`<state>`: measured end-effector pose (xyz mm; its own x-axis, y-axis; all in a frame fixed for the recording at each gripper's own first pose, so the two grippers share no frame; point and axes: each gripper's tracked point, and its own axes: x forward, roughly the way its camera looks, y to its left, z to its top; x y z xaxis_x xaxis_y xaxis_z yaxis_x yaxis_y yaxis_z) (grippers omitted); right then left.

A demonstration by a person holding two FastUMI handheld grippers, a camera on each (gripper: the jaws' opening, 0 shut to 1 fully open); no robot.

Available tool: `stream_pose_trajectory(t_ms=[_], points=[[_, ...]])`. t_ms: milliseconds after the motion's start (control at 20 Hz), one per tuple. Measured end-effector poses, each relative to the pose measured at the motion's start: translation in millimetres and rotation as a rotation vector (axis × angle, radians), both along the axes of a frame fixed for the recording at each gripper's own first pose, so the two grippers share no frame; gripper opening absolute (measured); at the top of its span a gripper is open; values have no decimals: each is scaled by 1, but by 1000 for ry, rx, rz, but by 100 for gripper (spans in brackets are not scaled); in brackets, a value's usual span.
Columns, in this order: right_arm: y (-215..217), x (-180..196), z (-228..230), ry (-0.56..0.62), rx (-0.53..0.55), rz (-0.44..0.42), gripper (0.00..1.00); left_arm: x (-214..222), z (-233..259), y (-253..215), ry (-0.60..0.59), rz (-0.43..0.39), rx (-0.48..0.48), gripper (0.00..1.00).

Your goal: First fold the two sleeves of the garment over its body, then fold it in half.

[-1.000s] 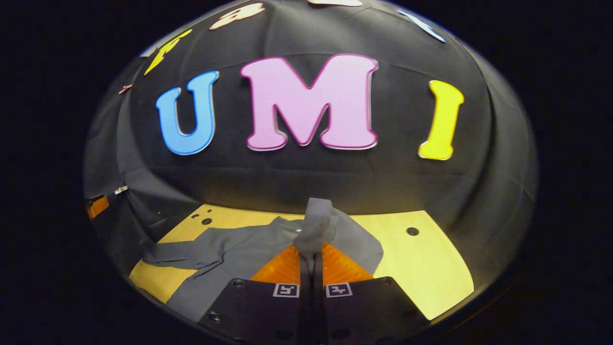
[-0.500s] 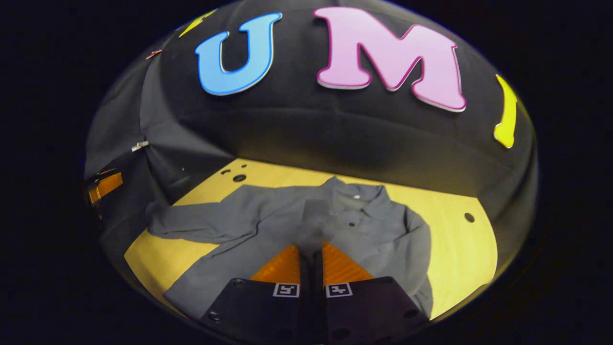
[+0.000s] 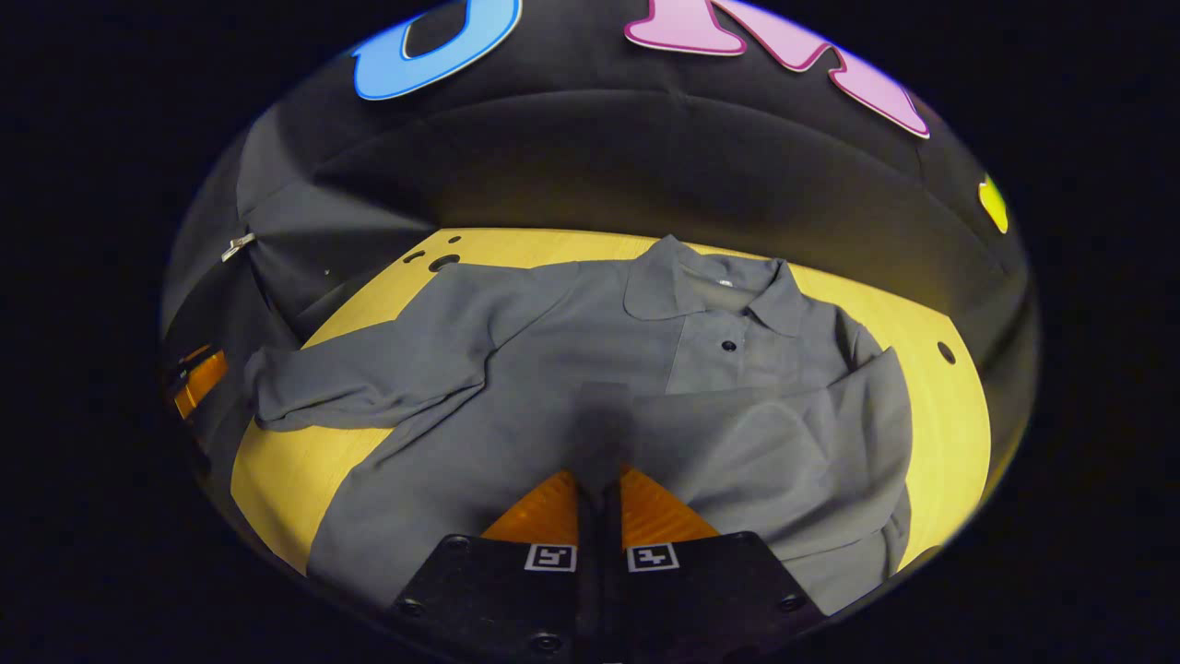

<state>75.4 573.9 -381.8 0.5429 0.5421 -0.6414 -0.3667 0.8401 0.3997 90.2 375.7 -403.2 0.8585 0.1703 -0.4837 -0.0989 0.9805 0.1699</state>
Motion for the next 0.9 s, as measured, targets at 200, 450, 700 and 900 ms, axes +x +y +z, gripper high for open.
stream_pose_trajectory(t_ms=[200,450,700,900], points=[[19,-8,-3,39,29,17,7,3,-28,19,50,61,-55,98],[40,-26,3,97,95,75,25,4,-54,35,114,85,-57,99],[70,-49,40,115,259,153,54,6,-72,36,155,80,-56,99],[62,-79,74,90,355,222,70,3,-88,35,207,70,-52,98]])
